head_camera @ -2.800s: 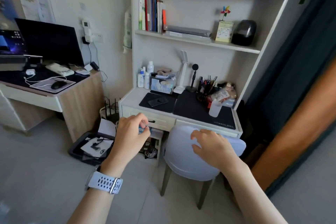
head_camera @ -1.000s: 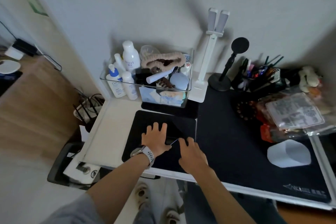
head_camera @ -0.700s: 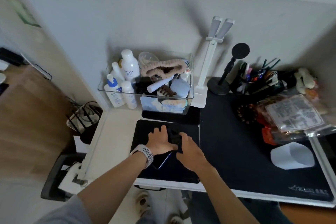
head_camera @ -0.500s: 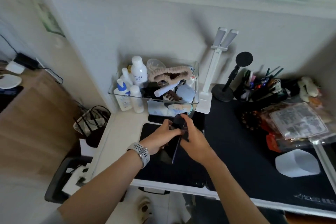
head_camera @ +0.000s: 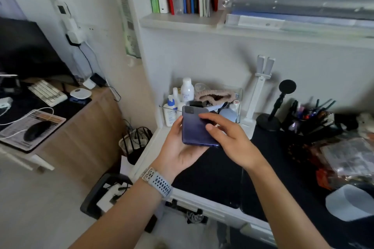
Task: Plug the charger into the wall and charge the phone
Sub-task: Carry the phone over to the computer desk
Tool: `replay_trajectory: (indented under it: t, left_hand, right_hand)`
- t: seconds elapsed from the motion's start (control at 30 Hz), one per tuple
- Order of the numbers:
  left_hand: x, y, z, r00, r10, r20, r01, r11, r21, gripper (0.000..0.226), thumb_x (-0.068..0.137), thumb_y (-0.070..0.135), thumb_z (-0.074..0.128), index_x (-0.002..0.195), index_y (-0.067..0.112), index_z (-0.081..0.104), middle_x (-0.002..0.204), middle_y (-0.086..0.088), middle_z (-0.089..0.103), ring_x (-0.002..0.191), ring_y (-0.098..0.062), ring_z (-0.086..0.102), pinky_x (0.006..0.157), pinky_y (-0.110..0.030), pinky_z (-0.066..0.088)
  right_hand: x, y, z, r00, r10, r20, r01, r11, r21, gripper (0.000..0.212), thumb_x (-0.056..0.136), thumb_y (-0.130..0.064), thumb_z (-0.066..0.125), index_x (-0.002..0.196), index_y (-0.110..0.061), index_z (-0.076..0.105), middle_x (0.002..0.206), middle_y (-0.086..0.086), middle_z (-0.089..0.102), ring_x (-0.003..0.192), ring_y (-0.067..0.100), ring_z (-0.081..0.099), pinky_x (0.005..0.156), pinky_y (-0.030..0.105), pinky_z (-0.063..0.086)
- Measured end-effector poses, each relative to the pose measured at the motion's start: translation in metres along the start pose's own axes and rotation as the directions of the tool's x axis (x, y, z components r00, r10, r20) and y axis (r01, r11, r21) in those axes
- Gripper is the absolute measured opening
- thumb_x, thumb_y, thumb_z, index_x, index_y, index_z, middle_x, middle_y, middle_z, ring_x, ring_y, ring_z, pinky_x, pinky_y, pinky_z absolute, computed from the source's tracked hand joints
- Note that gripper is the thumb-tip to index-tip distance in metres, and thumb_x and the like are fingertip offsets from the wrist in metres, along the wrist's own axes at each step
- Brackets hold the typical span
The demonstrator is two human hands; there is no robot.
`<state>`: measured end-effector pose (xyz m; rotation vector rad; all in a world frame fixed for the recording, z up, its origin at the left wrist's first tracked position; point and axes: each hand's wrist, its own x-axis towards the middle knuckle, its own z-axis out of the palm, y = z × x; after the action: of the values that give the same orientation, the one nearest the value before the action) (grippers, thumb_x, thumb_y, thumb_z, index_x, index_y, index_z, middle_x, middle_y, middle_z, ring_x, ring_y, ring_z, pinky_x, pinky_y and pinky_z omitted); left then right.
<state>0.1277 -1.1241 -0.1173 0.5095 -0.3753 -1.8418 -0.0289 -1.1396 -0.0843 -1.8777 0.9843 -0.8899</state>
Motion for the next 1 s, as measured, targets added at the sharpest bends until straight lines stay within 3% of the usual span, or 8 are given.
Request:
replay_trajectory:
  t: [0.17, 0.33, 0.47, 0.53, 0.63, 0.73, 0.9, 1.0]
  left_hand:
    - [-0.047, 0.018, -0.006, 0.995, 0.069, -0.07, -0.065, 0.996, 0.066, 0.043, 0.092, 0.035, 0.046, 0.112, 0.006, 0.07, 0.108, -0.018, 0.069, 0.094, -0.028, 0.067, 0.093, -0.043, 0.049]
    - [-0.093, 0.044, -0.02, 0.975, 0.153, -0.158, -0.143, 0.987, 0.072, 0.042, 0.093, 0.034, 0.045, 0.118, 0.006, 0.064, 0.107, -0.018, 0.068, 0.097, -0.029, 0.062, 0.089, -0.042, 0.049]
    - [-0.146, 0.075, -0.039, 0.959, 0.241, -0.148, -0.22, 0.965, 0.146, 0.044, 0.089, 0.029, 0.052, 0.124, 0.004, 0.056, 0.11, -0.018, 0.064, 0.1, -0.031, 0.06, 0.092, -0.044, 0.044]
    - [-0.18, 0.095, -0.051, 0.938, 0.304, -0.168, -0.262, 0.936, 0.233, 0.041, 0.087, 0.026, 0.057, 0.123, 0.009, 0.052, 0.104, -0.016, 0.064, 0.09, -0.029, 0.066, 0.081, -0.045, 0.051]
    - [-0.236, 0.13, -0.072, 0.854, 0.373, -0.361, -0.257, 0.908, 0.33, 0.05, 0.081, 0.027, 0.069, 0.121, 0.016, 0.042, 0.099, -0.016, 0.062, 0.068, -0.025, 0.071, 0.052, -0.036, 0.056]
    - [-0.296, 0.162, -0.099, 0.739, 0.447, -0.504, -0.243, 0.875, 0.418, 0.057, 0.08, 0.026, 0.072, 0.126, 0.007, 0.044, 0.104, -0.021, 0.063, 0.083, -0.031, 0.068, 0.06, -0.039, 0.057]
    - [-0.394, 0.209, -0.141, 0.623, 0.53, -0.575, -0.353, 0.847, 0.398, 0.033, 0.09, -0.012, 0.049, 0.116, 0.007, 0.057, 0.105, -0.015, 0.068, 0.091, -0.029, 0.065, 0.071, -0.043, 0.055]
    - [-0.437, 0.238, -0.158, 0.548, 0.561, -0.621, -0.387, 0.828, 0.406, 0.04, 0.089, -0.02, 0.037, 0.1, 0.011, 0.06, 0.098, -0.015, 0.066, 0.089, -0.03, 0.062, 0.073, -0.044, 0.052]
  right_hand:
    - [-0.009, -0.023, 0.029, 0.996, -0.067, 0.067, 0.07, 0.997, -0.044, 0.036, 0.093, -0.004, 0.056, 0.124, -0.021, 0.059, 0.123, -0.014, 0.057, 0.107, -0.019, 0.048, 0.09, 0.001, 0.035]
    - [-0.008, -0.048, 0.071, 0.98, -0.13, 0.148, 0.148, 0.981, -0.122, 0.044, 0.086, 0.003, 0.06, 0.123, -0.021, 0.058, 0.122, -0.014, 0.056, 0.108, -0.014, 0.049, 0.085, -0.002, 0.034]
    - [-0.005, -0.083, 0.127, 0.969, -0.139, 0.202, 0.154, 0.986, -0.06, 0.039, 0.089, -0.009, 0.062, 0.119, -0.033, 0.057, 0.122, -0.01, 0.06, 0.112, 0.0, 0.054, 0.094, 0.014, 0.042]
    - [-0.004, -0.106, 0.167, 0.957, -0.129, 0.258, 0.131, 0.991, 0.011, 0.033, 0.09, -0.018, 0.063, 0.117, -0.037, 0.055, 0.118, -0.007, 0.064, 0.11, 0.006, 0.059, 0.094, 0.026, 0.049]
    - [-0.006, -0.142, 0.234, 0.917, -0.15, 0.37, 0.127, 0.988, 0.087, 0.029, 0.092, -0.025, 0.062, 0.119, -0.034, 0.057, 0.109, -0.012, 0.068, 0.101, 0.0, 0.064, 0.088, 0.02, 0.051]
    - [-0.009, -0.175, 0.301, 0.875, -0.192, 0.444, 0.151, 0.98, 0.127, 0.031, 0.094, -0.02, 0.058, 0.124, -0.027, 0.059, 0.11, -0.014, 0.07, 0.101, -0.004, 0.064, 0.086, 0.015, 0.049]
    - [-0.012, -0.213, 0.402, 0.85, -0.117, 0.514, -0.002, 0.974, 0.225, 0.035, 0.093, -0.002, 0.052, 0.107, -0.028, 0.07, 0.103, 0.004, 0.076, 0.098, 0.021, 0.071, 0.091, 0.051, 0.054]
    - [-0.009, -0.225, 0.454, 0.801, -0.024, 0.598, -0.163, 0.953, 0.256, 0.02, 0.093, -0.011, 0.055, 0.102, -0.025, 0.068, 0.101, 0.007, 0.076, 0.095, 0.024, 0.072, 0.088, 0.052, 0.057]
